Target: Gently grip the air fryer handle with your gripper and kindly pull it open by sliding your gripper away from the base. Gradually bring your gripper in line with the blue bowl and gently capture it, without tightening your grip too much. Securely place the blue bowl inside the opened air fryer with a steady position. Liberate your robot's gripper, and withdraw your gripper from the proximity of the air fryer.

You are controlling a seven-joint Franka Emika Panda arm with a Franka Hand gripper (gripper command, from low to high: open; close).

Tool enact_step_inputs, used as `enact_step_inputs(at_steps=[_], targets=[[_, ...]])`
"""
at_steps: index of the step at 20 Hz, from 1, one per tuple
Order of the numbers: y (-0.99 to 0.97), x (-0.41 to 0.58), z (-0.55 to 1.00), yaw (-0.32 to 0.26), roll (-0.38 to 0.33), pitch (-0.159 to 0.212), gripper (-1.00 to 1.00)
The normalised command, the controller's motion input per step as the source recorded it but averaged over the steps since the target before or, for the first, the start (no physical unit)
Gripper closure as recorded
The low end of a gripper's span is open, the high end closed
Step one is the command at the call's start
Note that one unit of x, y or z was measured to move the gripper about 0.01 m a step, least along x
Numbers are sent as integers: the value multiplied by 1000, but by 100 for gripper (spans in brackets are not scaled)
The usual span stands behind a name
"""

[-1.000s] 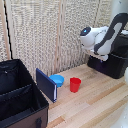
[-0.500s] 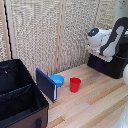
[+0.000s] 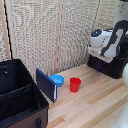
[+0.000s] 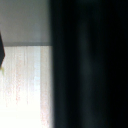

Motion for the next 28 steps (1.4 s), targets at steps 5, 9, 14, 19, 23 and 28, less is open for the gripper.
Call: enact_step_inputs(at_steps=[5, 9, 14, 19, 23, 28], targets=[[41, 0, 423, -13, 69, 153, 100], [110, 0, 404, 0, 64, 101, 100], [552, 0, 407, -34, 78, 36, 100], [837, -77, 328, -47, 53, -25, 100], [986, -106, 9, -2, 0, -135, 100], [986, -74, 0, -4, 0, -141, 100]])
